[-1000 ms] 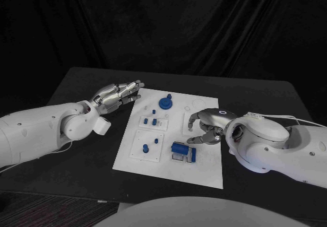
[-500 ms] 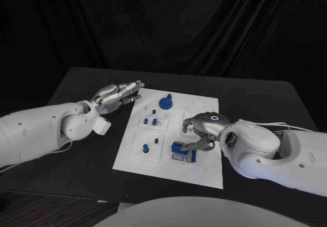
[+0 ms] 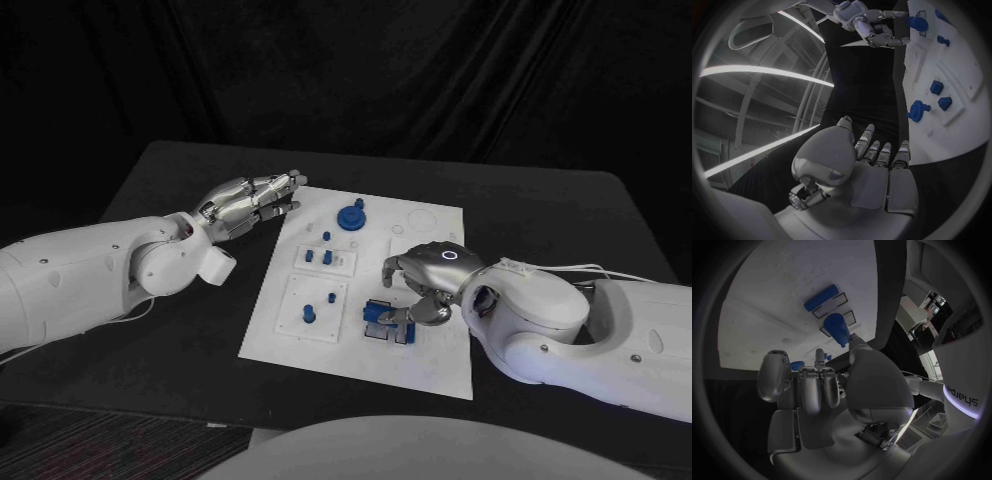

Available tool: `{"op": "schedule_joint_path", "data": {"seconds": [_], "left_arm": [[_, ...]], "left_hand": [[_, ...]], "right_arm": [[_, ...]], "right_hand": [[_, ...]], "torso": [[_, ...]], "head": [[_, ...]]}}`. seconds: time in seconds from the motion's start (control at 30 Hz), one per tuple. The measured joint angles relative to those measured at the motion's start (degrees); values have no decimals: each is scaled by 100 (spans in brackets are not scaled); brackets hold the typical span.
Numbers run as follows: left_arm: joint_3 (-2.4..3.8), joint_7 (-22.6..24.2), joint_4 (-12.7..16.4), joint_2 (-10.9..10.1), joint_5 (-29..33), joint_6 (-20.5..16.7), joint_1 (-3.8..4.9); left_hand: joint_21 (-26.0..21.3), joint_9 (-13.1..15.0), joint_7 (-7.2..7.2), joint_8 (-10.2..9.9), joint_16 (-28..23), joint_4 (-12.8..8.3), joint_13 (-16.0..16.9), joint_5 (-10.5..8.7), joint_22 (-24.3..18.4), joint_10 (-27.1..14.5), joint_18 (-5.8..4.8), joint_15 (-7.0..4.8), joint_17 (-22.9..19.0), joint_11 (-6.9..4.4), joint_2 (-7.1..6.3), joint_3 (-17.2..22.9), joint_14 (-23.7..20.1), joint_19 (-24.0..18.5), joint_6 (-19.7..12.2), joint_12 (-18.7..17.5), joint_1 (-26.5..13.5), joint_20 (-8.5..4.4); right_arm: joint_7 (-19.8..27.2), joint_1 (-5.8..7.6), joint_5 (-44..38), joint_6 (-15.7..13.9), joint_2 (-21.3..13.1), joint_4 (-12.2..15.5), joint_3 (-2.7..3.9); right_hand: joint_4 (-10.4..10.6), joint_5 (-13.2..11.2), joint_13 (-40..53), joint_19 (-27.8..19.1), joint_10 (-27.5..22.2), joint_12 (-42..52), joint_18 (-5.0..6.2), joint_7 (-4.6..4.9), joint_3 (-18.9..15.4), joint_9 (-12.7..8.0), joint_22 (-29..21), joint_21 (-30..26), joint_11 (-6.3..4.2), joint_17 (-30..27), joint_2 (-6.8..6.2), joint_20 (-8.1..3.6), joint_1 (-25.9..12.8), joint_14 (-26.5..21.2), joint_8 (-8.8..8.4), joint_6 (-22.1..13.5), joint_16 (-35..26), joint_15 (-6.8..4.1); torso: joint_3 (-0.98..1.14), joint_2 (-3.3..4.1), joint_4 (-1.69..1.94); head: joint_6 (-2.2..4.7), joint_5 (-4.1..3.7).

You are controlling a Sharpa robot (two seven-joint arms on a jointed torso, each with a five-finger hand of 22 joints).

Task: Assemble the parts on the task board

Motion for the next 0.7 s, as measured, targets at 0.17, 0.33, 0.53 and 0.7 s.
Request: {"op": "schedule_joint_path", "data": {"seconds": [0.17,0.33,0.53,0.7], "left_arm": [[0,-1,-6,0,0,4,-1],[0,-1,-7,0,0,9,-1],[0,-1,-18,-1,0,12,-2],[0,-1,-32,2,0,14,-2]], "left_hand": [[0,0,0,0,0,0,0,0,0,0,-1,0,1,0,0,0,0,0,0,0,0,0],[0,0,0,0,0,0,0,0,-1,0,-1,0,2,0,0,0,0,0,0,0,0,0],[0,-1,0,0,0,0,-1,0,-1,0,-1,0,2,0,0,0,0,0,0,0,0,0],[0,-1,0,0,0,0,-1,0,4,0,-1,0,3,0,0,0,0,0,0,0,0,0]], "right_arm": [[7,-94,-10,81,62,-43,0],[32,-154,-16,164,111,-77,-2],[81,-175,-20,245,153,-93,-1],[128,-182,-23,291,165,-99,0]], "right_hand": [[-30,287,0,-20,0,0,0,-11,61,-101,0,0,0,0,20,20,244,0,33,42,0,0],[-99,689,0,-21,0,0,0,-28,130,-246,5,-13,0,0,50,20,605,0,66,168,0,0],[-160,883,-1,-20,0,0,0,-46,153,-342,4,-25,0,0,58,20,734,0,66,209,0,0],[-216,883,-1,-21,0,0,0,-52,162,-392,4,-25,0,0,69,20,852,0,66,309,0,0]], "torso": [[0,-9,1],[0,-20,7],[-2,-29,14],[-3,-26,19]], "head": [[0,0],[0,5],[0,8],[0,-1]]}}
